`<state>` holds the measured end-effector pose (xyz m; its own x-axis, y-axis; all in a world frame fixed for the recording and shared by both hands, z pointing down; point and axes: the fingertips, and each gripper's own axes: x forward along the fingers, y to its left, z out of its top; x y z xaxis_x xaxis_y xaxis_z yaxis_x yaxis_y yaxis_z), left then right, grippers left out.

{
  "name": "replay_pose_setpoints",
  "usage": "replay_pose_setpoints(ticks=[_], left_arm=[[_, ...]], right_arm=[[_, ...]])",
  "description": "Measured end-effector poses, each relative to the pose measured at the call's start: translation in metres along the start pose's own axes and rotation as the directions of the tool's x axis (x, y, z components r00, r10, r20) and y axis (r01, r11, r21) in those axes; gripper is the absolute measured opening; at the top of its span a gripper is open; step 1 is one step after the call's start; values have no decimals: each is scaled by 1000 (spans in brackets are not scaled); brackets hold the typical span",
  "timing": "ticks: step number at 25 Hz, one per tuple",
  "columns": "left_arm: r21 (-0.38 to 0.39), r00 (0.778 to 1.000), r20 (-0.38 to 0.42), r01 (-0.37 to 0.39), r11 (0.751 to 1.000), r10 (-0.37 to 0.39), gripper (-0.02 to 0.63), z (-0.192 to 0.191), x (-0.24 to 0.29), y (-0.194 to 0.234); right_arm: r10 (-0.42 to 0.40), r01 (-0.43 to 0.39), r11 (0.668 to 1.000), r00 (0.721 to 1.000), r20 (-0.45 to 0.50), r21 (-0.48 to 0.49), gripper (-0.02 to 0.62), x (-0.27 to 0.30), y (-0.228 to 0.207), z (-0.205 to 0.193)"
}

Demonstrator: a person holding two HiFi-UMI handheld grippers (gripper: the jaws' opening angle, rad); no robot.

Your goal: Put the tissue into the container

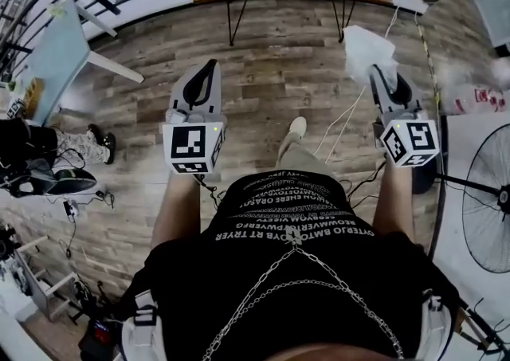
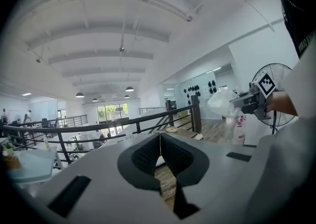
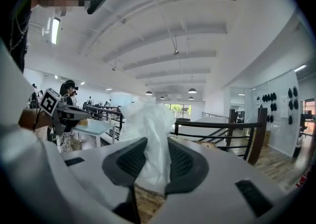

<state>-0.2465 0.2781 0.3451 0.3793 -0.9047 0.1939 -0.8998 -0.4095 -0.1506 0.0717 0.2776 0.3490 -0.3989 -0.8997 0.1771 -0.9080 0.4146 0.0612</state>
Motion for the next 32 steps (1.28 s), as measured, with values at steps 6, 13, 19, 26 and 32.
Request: replay_pose_setpoints(ticks=[6, 13, 19, 26, 32], left_arm=[[21, 1000, -18, 21, 1000, -21, 29, 11, 82, 0], [0, 997, -6, 73, 997, -73, 29, 39, 165, -19], [8, 997, 3, 78, 997, -78, 29, 59, 220, -33], [50, 997, 15, 74, 996, -75, 29, 82, 268, -54], [35, 1000, -11, 15, 999, -15, 29, 81, 263, -37]], right_arm=[[-4, 4, 1000, 1000, 24, -13, 118, 57, -61, 13], [-5, 6, 999, 1000, 17, -37, 117, 98, -123, 31], [-20, 21, 999, 999, 43, -27, 117, 117, -181, 42], [-32, 34, 999, 997, 71, -22, 117, 119, -248, 39], [-51, 53, 999, 994, 101, -9, 117, 124, -273, 42]])
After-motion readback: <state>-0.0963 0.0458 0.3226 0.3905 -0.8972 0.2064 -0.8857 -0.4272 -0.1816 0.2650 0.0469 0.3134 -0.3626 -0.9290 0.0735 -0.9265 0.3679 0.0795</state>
